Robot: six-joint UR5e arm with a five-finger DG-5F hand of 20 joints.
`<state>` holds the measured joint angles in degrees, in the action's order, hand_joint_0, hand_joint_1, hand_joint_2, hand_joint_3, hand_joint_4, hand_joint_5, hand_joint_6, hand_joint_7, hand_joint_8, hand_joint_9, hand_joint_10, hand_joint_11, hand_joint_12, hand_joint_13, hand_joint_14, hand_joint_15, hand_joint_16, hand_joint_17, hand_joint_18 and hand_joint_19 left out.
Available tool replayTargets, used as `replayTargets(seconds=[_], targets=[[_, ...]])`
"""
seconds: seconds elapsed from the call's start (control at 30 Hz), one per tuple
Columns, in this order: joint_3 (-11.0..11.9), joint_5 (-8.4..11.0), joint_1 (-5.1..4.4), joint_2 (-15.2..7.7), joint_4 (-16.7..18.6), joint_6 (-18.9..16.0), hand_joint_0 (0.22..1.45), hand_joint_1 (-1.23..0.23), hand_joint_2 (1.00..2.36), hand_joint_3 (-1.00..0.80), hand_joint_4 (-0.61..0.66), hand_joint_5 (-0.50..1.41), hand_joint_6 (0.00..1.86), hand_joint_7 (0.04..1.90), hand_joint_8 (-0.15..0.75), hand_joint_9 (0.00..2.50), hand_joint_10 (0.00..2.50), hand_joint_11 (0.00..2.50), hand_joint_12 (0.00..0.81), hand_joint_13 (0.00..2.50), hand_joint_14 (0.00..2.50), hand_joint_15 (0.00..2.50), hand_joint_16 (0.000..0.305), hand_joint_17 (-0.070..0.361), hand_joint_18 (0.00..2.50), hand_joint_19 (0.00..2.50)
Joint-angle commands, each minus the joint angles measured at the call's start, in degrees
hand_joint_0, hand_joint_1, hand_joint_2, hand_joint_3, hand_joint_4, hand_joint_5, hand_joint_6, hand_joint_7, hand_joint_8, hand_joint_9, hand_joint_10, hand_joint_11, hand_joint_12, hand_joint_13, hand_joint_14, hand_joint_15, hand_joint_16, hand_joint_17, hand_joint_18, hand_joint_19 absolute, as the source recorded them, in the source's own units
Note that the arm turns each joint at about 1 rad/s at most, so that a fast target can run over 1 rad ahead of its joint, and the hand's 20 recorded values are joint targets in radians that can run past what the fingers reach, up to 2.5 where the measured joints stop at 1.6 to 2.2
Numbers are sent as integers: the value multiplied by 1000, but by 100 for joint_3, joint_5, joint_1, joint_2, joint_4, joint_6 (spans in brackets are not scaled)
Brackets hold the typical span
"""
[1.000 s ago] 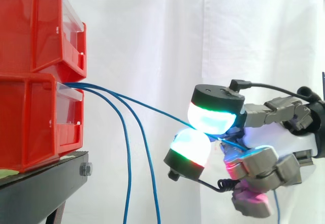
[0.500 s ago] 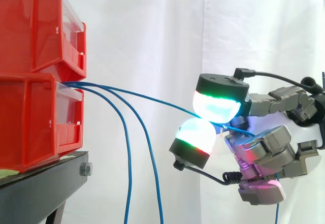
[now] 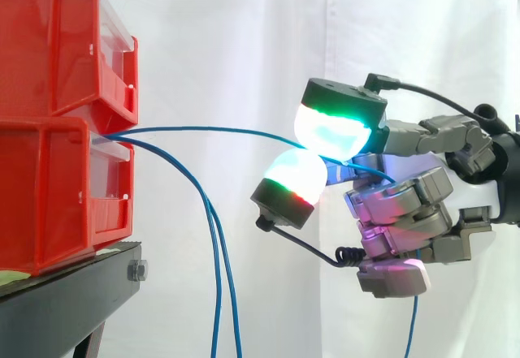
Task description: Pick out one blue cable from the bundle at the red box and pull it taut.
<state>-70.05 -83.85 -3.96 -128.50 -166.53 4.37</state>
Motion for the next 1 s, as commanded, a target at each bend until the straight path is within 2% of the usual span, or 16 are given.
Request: replayTargets(seconds=[0.0, 0.27, 0.33, 0.37, 0.4, 0.57, 0.67, 0.97], targets=[[0, 0, 1, 0, 33, 108, 694, -701, 1019, -208, -135, -202, 939, 936, 242, 1432, 647, 1670, 317, 1196, 1557, 1466, 42, 95, 1177, 1090], [0, 0, 1, 9, 24, 125, 695, -703, 1020, -203, -132, -199, 938, 939, 259, 1429, 721, 1677, 312, 1199, 1587, 1420, 42, 94, 1175, 1099], [0, 0, 1, 0, 24, 125, 695, -704, 1019, -203, -134, -199, 938, 934, 252, 1405, 923, 1637, 308, 1201, 1615, 1410, 42, 94, 1183, 1102], [0, 0, -8, 0, 24, 125, 695, -703, 1019, -203, -134, -199, 937, 937, 255, 1376, 1200, 1562, 312, 1202, 1637, 1405, 42, 94, 1188, 1102], [-9, 0, -8, 0, 24, 125, 695, -703, 1019, -203, -133, -199, 937, 936, 258, 1366, 1267, 1560, 313, 1202, 1646, 1404, 42, 94, 1194, 1101], [0, 0, -8, 0, 24, 125, 696, -705, 1019, -207, -136, -199, 938, 926, 250, 1356, 1292, 1535, 310, 1196, 1659, 1415, 42, 94, 1192, 1096], [0, 0, -8, 0, 24, 125, 696, -706, 1019, -206, -136, -197, 939, 917, 249, 1358, 1301, 1513, 314, 1196, 1678, 1396, 40, 89, 1199, 1321], [0, 0, -8, 0, 24, 125, 697, -706, 1019, -204, -138, -197, 938, 921, 255, 1355, 1295, 1534, 318, 1191, 1706, 1390, 40, 90, 1210, 1233]])
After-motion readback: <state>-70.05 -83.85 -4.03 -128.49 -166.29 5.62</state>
